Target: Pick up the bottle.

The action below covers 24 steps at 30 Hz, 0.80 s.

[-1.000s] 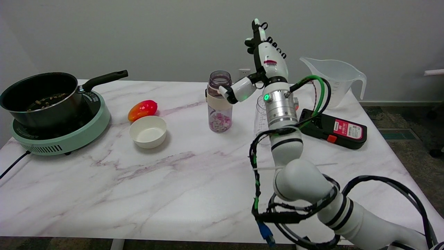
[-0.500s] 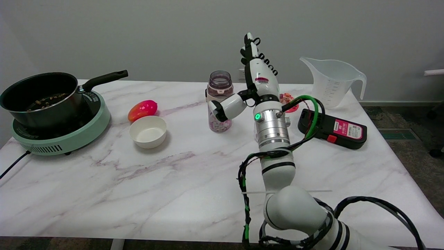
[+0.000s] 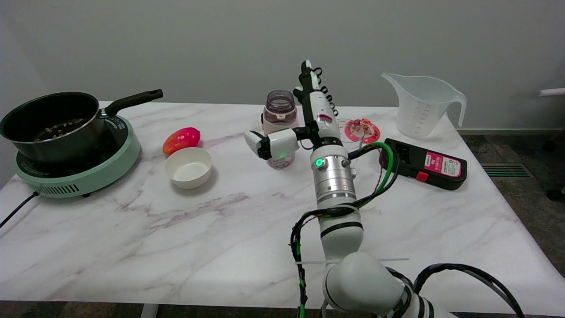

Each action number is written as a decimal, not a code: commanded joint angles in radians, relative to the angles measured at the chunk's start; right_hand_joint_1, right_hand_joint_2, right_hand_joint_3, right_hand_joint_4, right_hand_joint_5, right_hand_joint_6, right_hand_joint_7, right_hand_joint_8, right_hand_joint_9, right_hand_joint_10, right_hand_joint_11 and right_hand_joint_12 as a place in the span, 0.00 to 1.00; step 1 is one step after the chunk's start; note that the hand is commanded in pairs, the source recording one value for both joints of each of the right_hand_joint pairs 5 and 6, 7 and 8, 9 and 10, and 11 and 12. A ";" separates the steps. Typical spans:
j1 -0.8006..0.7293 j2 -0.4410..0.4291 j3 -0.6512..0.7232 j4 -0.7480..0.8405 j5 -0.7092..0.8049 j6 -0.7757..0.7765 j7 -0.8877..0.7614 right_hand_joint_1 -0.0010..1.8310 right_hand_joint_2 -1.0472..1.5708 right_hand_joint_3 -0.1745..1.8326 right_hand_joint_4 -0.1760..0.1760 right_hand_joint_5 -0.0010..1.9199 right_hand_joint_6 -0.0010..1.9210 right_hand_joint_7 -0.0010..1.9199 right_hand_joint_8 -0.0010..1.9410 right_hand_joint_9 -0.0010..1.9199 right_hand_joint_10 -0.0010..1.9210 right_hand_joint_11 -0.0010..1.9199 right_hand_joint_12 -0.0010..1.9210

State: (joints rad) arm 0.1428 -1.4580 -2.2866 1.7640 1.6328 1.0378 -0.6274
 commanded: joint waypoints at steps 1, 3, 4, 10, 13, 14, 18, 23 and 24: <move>-0.039 -0.066 -0.047 -0.046 -0.008 0.042 0.199 0.61 0.29 0.76 0.50 0.00 0.00 0.07 0.07 0.16 0.16 0.17 0.17; -0.042 -0.066 -0.049 -0.052 -0.009 0.042 0.226 0.61 0.29 0.76 0.50 0.00 0.00 0.07 0.07 0.16 0.16 0.16 0.16; -0.044 -0.066 -0.050 -0.054 -0.009 0.042 0.238 0.61 0.29 0.76 0.50 0.00 0.00 0.07 0.07 0.16 0.16 0.16 0.16; -0.052 -0.065 -0.045 -0.060 -0.007 0.044 0.290 0.61 0.29 0.76 0.50 0.00 0.00 0.06 0.06 0.16 0.16 0.16 0.16; -0.056 -0.063 -0.044 -0.066 -0.002 0.044 0.329 0.61 0.29 0.76 0.50 0.00 0.00 0.06 0.06 0.15 0.15 0.16 0.16; -0.056 -0.063 -0.044 -0.071 -0.001 0.044 0.335 0.61 0.29 0.77 0.50 0.00 0.00 0.07 0.06 0.15 0.15 0.16 0.16; -0.061 -0.063 -0.040 -0.088 0.012 0.052 0.364 0.61 0.29 0.77 0.50 0.00 0.00 0.07 0.07 0.15 0.15 0.16 0.16; -0.049 -0.058 -0.039 -0.125 0.052 0.053 0.407 0.61 0.29 0.77 0.50 0.00 0.00 0.07 0.07 0.15 0.15 0.16 0.16; -0.045 -0.058 -0.038 -0.133 0.062 0.049 0.417 0.61 0.29 0.77 0.50 0.00 0.00 0.07 0.07 0.15 0.15 0.16 0.16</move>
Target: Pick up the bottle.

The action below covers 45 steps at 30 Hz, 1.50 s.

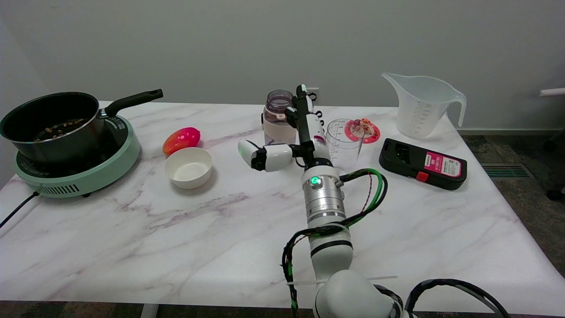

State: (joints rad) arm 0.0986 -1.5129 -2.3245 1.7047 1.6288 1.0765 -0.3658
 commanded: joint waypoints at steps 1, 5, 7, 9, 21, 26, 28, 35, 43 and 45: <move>0.002 -0.003 0.001 -0.081 0.073 0.008 0.162 0.61 0.29 0.77 0.50 0.00 0.00 0.07 0.07 0.15 0.15 0.16 0.16; 0.018 0.004 0.002 -0.129 0.088 0.004 0.214 0.60 0.30 0.76 0.50 0.00 0.00 0.07 0.07 0.15 0.15 0.16 0.16; 0.026 0.008 0.002 -0.154 0.088 -0.001 0.240 0.60 0.30 0.76 0.50 0.00 0.00 0.07 0.07 0.15 0.15 0.16 0.16; 0.035 0.014 0.004 -0.175 0.088 -0.008 0.250 0.60 0.30 0.75 0.50 0.00 0.00 0.07 0.07 0.15 0.15 0.16 0.16; 0.052 0.021 0.027 -0.217 0.120 -0.001 0.259 0.60 0.30 0.75 0.50 0.00 0.00 0.06 0.06 0.14 0.14 0.15 0.15; 0.051 0.026 0.041 -0.222 0.121 -0.007 0.259 0.60 0.30 0.75 0.50 0.00 0.00 0.06 0.06 0.14 0.14 0.15 0.15; 0.052 0.029 0.047 -0.230 0.122 -0.010 0.259 0.60 0.30 0.75 0.50 0.00 0.00 0.06 0.06 0.14 0.14 0.14 0.14; 0.074 0.036 0.054 -0.266 0.129 -0.010 0.262 0.60 0.30 0.75 0.50 0.00 0.00 0.06 0.06 0.14 0.14 0.14 0.14; 0.112 0.046 0.060 -0.308 0.155 -0.039 0.287 0.60 0.29 0.75 0.50 0.00 0.00 0.07 0.06 0.14 0.14 0.14 0.14; 0.118 0.046 0.064 -0.320 0.155 -0.049 0.292 0.60 0.29 0.75 0.50 0.00 0.00 0.07 0.07 0.14 0.14 0.14 0.14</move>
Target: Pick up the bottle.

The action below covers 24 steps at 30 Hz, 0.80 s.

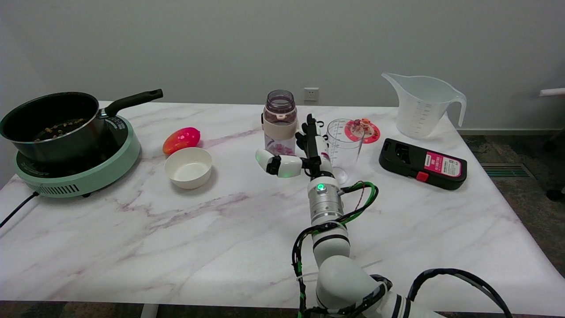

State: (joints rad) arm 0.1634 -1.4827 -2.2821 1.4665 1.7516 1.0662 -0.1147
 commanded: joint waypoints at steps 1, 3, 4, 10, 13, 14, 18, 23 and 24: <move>0.058 0.017 0.026 -0.090 0.033 -0.044 0.042 0.60 0.29 0.75 0.50 0.00 0.00 0.07 0.07 0.14 0.14 0.14 0.14; 0.066 0.018 0.029 -0.100 0.033 -0.046 0.043 0.60 0.29 0.75 0.50 0.00 0.00 0.07 0.07 0.14 0.14 0.14 0.14; 0.071 0.020 0.033 -0.107 0.033 -0.047 0.043 0.60 0.29 0.75 0.50 0.00 0.00 0.07 0.07 0.14 0.14 0.14 0.14; 0.085 0.032 0.055 -0.139 0.034 -0.067 0.073 0.60 0.29 0.75 0.50 0.00 0.00 0.07 0.07 0.14 0.14 0.14 0.14; 0.094 0.042 0.068 -0.155 0.034 -0.094 0.095 0.60 0.29 0.75 0.50 0.00 0.00 0.07 0.07 0.14 0.14 0.14 0.14; 0.096 0.043 0.071 -0.161 0.034 -0.098 0.096 0.60 0.29 0.75 0.50 0.00 0.00 0.07 0.07 0.14 0.14 0.14 0.14; 0.108 0.045 0.078 -0.186 0.034 -0.109 0.107 0.60 0.29 0.75 0.50 0.00 0.00 0.07 0.07 0.14 0.14 0.14 0.14; 0.113 0.045 0.099 -0.206 0.034 -0.144 0.107 0.60 0.29 0.75 0.50 0.00 0.00 0.07 0.07 0.14 0.14 0.14 0.14; 0.116 0.045 0.103 -0.210 0.034 -0.151 0.107 0.60 0.29 0.75 0.50 0.00 0.00 0.07 0.07 0.14 0.14 0.14 0.14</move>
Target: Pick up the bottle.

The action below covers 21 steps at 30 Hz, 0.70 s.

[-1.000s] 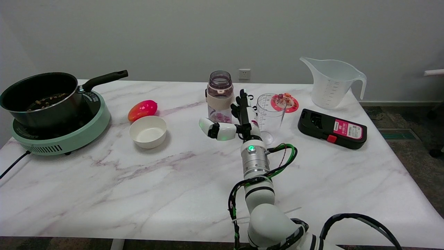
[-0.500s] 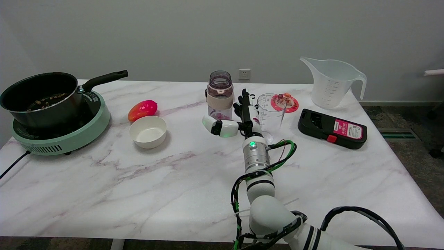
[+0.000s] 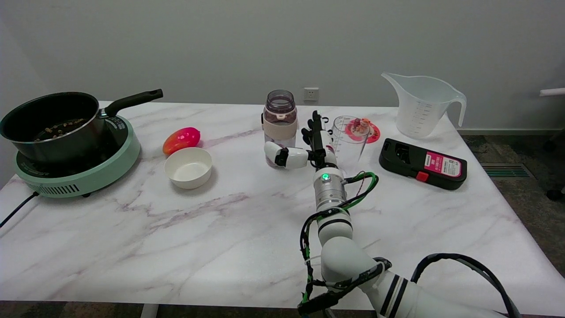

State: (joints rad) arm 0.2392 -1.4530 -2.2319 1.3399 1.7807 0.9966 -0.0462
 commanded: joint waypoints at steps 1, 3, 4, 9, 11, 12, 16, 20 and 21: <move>0.042 0.016 0.054 -0.085 0.005 -0.085 0.038 0.60 0.29 0.75 0.50 0.00 0.00 0.07 0.07 0.14 0.14 0.14 0.14; 0.047 0.016 0.054 -0.090 0.005 -0.088 0.038 0.60 0.28 0.75 0.50 0.00 0.00 0.07 0.07 0.14 0.14 0.13 0.13; 0.049 0.016 0.054 -0.092 0.005 -0.089 0.038 0.60 0.28 0.75 0.50 0.00 0.00 0.07 0.07 0.14 0.14 0.13 0.13; 0.056 0.016 0.052 -0.098 0.005 -0.092 0.040 0.60 0.28 0.75 0.50 0.00 0.00 0.07 0.07 0.14 0.14 0.13 0.13; 0.057 0.016 0.052 -0.099 0.005 -0.092 0.040 0.60 0.28 0.75 0.50 0.00 0.00 0.07 0.07 0.14 0.14 0.13 0.13; 0.058 0.016 0.052 -0.099 0.005 -0.092 0.040 0.60 0.28 0.75 0.50 0.00 0.00 0.07 0.07 0.14 0.14 0.13 0.13; 0.060 0.016 0.049 -0.099 0.005 -0.092 0.040 0.60 0.28 0.76 0.50 0.00 0.00 0.07 0.07 0.14 0.14 0.13 0.13; 0.062 0.016 0.046 -0.099 0.000 -0.092 0.040 0.60 0.28 0.75 0.50 0.00 0.00 0.07 0.07 0.14 0.14 0.13 0.13; 0.062 0.016 0.046 -0.099 -0.001 -0.092 0.040 0.60 0.28 0.75 0.50 0.00 0.00 0.07 0.07 0.14 0.14 0.13 0.13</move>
State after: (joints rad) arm 0.2851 -1.4403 -2.1898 1.2603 1.7844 0.9224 -0.0137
